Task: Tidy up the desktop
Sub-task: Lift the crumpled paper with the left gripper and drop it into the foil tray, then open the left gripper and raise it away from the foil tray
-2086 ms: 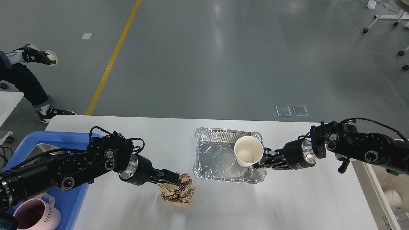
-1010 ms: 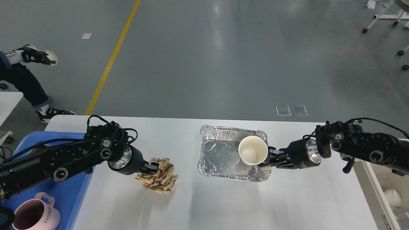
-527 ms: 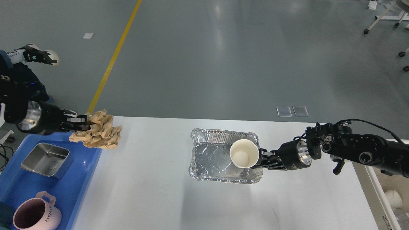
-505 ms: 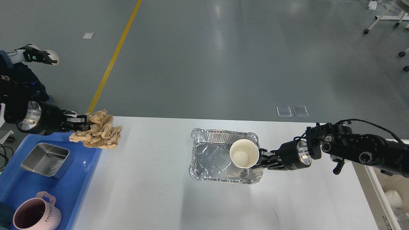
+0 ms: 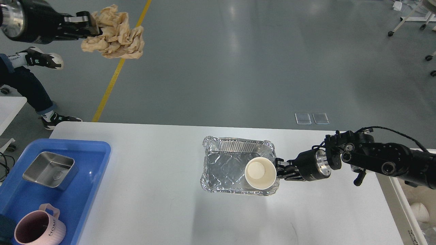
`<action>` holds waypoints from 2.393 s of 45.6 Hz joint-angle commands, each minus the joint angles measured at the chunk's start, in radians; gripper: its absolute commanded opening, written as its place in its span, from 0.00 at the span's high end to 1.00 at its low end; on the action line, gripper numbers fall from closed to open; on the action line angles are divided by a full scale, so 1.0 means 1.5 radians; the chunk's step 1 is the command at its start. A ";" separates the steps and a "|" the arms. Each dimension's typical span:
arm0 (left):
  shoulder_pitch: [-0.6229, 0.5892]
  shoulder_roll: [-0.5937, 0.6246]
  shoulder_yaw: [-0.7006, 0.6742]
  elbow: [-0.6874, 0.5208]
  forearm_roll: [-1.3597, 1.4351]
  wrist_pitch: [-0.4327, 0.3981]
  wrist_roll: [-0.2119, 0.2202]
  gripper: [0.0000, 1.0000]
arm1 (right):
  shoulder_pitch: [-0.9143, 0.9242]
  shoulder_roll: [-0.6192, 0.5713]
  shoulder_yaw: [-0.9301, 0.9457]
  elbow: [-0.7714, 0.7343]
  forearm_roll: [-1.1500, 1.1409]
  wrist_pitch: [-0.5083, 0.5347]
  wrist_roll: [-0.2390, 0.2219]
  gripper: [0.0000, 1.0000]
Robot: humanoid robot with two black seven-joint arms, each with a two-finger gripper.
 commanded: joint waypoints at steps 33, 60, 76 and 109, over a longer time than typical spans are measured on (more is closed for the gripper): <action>0.013 -0.368 0.169 0.077 -0.001 0.000 0.070 1.00 | -0.007 0.001 0.000 -0.009 0.000 0.010 -0.002 1.00; 0.063 -0.375 0.217 0.077 0.002 0.000 0.079 0.67 | 0.000 0.000 0.000 -0.015 0.001 0.010 -0.002 1.00; 0.104 -0.375 0.204 0.078 -0.062 0.020 0.080 0.03 | 0.003 -0.005 0.002 -0.012 0.001 0.009 -0.002 1.00; 0.154 -0.361 -0.232 0.300 -0.776 0.238 0.050 0.02 | 0.001 -0.040 0.009 -0.011 0.030 0.009 -0.001 1.00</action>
